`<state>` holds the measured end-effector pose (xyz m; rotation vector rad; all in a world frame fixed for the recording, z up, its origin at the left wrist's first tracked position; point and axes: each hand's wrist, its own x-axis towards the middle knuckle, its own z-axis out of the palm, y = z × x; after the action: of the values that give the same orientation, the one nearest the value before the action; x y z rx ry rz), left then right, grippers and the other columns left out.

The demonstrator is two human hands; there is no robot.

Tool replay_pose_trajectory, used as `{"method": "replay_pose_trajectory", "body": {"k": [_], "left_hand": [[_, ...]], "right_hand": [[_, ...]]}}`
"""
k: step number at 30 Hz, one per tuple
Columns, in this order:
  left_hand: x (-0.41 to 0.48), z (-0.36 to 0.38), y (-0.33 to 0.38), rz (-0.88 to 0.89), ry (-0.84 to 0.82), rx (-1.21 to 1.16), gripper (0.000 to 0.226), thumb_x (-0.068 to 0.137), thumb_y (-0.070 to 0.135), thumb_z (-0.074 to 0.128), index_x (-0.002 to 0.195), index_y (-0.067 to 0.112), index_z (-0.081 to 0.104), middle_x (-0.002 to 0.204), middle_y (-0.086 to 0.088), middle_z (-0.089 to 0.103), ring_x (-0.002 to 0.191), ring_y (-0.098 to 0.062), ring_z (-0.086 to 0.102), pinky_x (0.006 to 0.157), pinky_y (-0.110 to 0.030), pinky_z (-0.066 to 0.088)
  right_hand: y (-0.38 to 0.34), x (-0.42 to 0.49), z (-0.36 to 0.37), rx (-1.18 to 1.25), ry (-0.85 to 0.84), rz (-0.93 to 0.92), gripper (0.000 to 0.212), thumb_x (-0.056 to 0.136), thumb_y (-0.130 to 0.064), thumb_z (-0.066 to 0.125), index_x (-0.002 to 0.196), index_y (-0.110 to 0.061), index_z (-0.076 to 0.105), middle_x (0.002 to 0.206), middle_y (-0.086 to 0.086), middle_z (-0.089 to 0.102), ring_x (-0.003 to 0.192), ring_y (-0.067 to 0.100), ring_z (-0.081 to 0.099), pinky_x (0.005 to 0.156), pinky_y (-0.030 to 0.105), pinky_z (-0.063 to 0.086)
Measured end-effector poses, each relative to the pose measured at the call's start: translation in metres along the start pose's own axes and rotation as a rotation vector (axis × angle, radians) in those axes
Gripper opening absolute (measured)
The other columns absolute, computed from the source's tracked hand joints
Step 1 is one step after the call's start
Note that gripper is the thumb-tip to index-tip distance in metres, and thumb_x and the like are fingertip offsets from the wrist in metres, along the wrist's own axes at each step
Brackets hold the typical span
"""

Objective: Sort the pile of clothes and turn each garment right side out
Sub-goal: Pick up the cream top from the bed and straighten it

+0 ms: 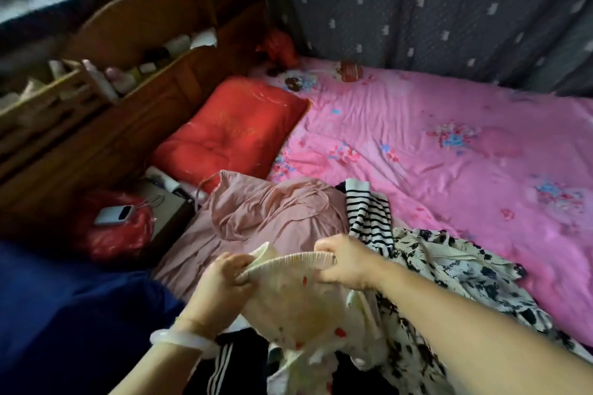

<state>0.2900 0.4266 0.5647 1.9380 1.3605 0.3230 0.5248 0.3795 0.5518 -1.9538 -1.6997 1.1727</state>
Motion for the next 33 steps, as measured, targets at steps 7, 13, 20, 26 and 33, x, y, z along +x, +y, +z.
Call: {"method": "replay_pose_trajectory", "body": {"k": [7,13,20,26,33], "left_hand": [[-0.096,-0.109,0.042,0.145,-0.074,0.122,0.072,0.067,0.019,0.069,0.134,0.034,0.046,0.114,0.012,0.057,0.103,-0.010,0.057,0.090,-0.024,0.046],[-0.186,-0.167,0.044,0.256,-0.090,0.685,0.024,0.073,0.045,0.047,0.092,0.030,0.051,0.103,0.009,0.045,0.117,-0.017,0.045,0.095,-0.028,0.044],[-0.263,-0.232,0.045,0.248,0.165,0.562,0.049,0.068,0.063,0.051,0.085,0.022,0.071,0.123,0.009,0.064,0.128,-0.012,0.050,0.105,-0.027,0.037],[-0.296,-0.252,0.058,-0.097,0.395,0.349,0.039,0.087,0.052,0.056,0.081,0.016,0.067,0.082,0.000,0.067,0.079,-0.020,0.063,0.072,-0.032,0.053],[-0.308,-0.245,0.054,-0.324,0.356,-0.788,0.034,0.088,0.032,0.052,0.099,0.002,0.067,0.095,-0.016,0.070,0.085,-0.031,0.068,0.082,-0.046,0.057]], "right_hand": [[-0.149,-0.089,-0.035,0.270,0.007,-0.261,0.028,0.070,-0.012,0.083,0.080,-0.003,0.058,0.071,0.005,0.055,0.063,0.012,0.052,0.056,0.027,0.042],[-0.241,-0.172,-0.028,0.381,0.049,-0.424,0.023,0.070,0.000,0.080,0.076,-0.010,0.061,0.065,0.003,0.058,0.059,0.010,0.054,0.054,0.020,0.046],[-0.300,-0.211,-0.017,0.186,0.509,-0.464,0.018,0.068,-0.006,0.076,0.069,-0.013,0.058,0.058,-0.003,0.054,0.053,0.008,0.049,0.052,0.027,0.042],[-0.332,-0.227,0.005,-0.172,0.756,-0.413,0.019,0.065,-0.024,0.066,0.067,-0.009,0.055,0.057,0.005,0.057,0.059,0.024,0.056,0.055,0.036,0.045],[-0.357,-0.234,0.073,0.276,0.280,-0.365,0.018,0.075,-0.010,0.075,0.073,-0.014,0.057,0.064,0.002,0.058,0.059,0.014,0.053,0.052,0.033,0.045]]}}
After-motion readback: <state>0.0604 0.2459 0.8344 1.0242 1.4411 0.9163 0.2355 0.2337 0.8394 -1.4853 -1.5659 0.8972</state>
